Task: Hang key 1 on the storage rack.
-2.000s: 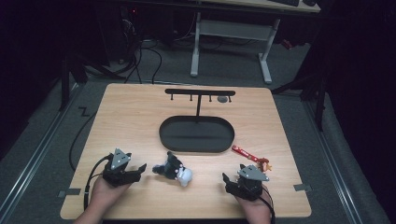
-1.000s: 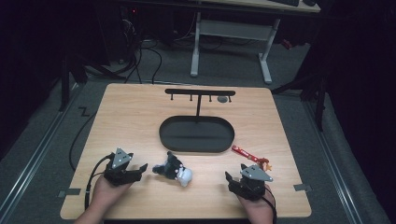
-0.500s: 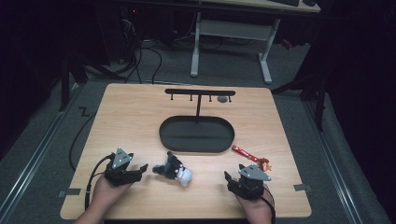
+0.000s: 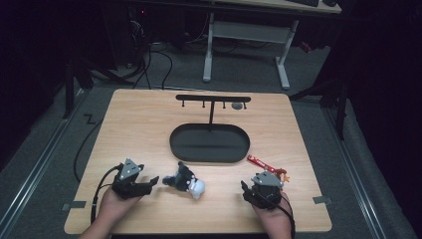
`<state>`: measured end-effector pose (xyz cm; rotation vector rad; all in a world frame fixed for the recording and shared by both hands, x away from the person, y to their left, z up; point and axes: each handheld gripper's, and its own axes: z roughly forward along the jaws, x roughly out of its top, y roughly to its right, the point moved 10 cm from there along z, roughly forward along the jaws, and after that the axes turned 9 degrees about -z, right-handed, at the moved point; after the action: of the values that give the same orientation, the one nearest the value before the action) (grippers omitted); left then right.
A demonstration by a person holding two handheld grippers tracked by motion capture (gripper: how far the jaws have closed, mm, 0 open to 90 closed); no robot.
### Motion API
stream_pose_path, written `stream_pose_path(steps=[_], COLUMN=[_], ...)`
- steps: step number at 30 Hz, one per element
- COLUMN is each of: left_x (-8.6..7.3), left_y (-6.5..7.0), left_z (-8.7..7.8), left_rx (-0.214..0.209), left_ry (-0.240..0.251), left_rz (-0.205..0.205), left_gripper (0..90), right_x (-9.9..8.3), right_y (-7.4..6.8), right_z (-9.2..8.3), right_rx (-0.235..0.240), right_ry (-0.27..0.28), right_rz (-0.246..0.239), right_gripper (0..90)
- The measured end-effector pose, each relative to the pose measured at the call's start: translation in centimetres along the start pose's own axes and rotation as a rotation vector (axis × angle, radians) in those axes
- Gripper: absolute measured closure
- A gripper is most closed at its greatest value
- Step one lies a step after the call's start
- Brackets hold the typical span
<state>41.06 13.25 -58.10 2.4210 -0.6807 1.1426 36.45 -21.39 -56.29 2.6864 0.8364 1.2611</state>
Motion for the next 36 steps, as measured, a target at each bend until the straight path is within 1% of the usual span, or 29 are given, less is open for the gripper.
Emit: stream_pose_path(steps=[1,2,3,5,6,7,8,9,10,11,12,13,14,16,19,21,24,28,29,31,34,35,36], left_x=[0.0,0.0,0.1,0.2,0.3,0.4,0.5,0.5,0.5,0.5,0.5,0.5,0.5,0.5,0.4,0.5,0.6,0.5,0.4,0.5,0.5,0.4,0.4], left_y=[0.0,0.0,0.0,0.0,0.0,0.0,-0.1,-0.1,-0.1,-0.1,0.1,0.2,0.2,0.3,0.4,0.4,0.4,0.6,0.7,0.7,0.9,0.9,0.9], left_z=[0.0,0.0,-0.2,-0.3,-0.3,-0.3,-0.2,-0.1,-0.1,0.0,0.0,-0.1,-0.1,-0.2,-0.4,-0.5,-0.5,-0.2,-0.1,-0.1,0.0,0.1,0.0], left_rx=[0.000,0.007,0.008,0.006,0.004,0.003,0.006,0.008,0.008,0.015,0.018,0.018,0.018,0.017,0.003,0.000,0.000,-0.007,-0.004,-0.004,-0.014,-0.017,-0.017], left_ry=[0.000,0.002,0.007,0.011,0.017,0.024,0.027,0.023,0.023,0.021,0.022,0.020,0.020,0.022,0.017,0.021,0.025,0.019,0.015,0.013,0.010,0.006,0.002], left_rz=[0.000,0.013,0.032,0.034,0.034,0.031,0.038,0.050,0.050,0.063,0.074,0.079,0.079,0.081,0.067,0.064,0.063,0.068,0.080,0.085,0.080,0.074,0.074], left_gripper=[26.5,26.4,26.3,26.3,26.3,26.3,26.1,25.4,24.6,24.6,23.0,22.2,21.7,21.3,22.0,22.8,22.9,23.4,23.4,23.4,24.0,24.2,24.4], right_x=[0.0,0.2,0.3,0.4,0.4,0.4,0.5,0.5,0.5,0.5,0.6,0.6,0.6,0.7,0.7,0.8,0.8,0.6,0.3,0.2,-0.1,-0.2,-0.3], right_y=[0.0,0.2,0.2,0.1,0.1,0.0,-0.2,-0.2,-0.2,-0.3,-0.3,-0.3,-0.3,-0.4,-0.5,-0.7,-0.7,-0.7,-0.6,-0.5,-0.3,-0.2,-0.2], right_z=[0.0,0.0,0.0,0.1,0.1,0.2,0.3,0.4,0.4,0.5,0.6,0.6,0.6,0.5,0.4,0.2,0.0,-0.1,-0.1,-0.1,-0.3,-0.5,-0.5], right_rx=[0.000,0.001,0.005,0.014,0.014,0.019,0.039,0.051,0.051,0.064,0.081,0.085,0.085,0.103,0.114,0.124,0.133,0.149,0.154,0.156,0.162,0.171,0.174], right_ry=[0.000,-0.017,-0.028,-0.061,-0.061,-0.073,-0.097,-0.110,-0.110,-0.120,-0.144,-0.155,-0.155,-0.183,-0.197,-0.214,-0.220,-0.239,-0.254,-0.261,-0.281,-0.295,-0.304], right_rz=[0.000,0.014,0.013,0.010,0.010,0.011,0.026,0.033,0.033,0.041,0.053,0.048,0.048,0.042,0.045,0.031,0.029,0.045,0.048,0.051,0.056,0.062,0.058], right_gripper=[39.7,39.2,39.2,38.8,38.8,38.8,38.8,38.5,38.5,38.1,37.9,38.0,38.0,38.2,38.6,39.0,38.7,37.5,37.1,36.9,36.7,36.8,36.7])
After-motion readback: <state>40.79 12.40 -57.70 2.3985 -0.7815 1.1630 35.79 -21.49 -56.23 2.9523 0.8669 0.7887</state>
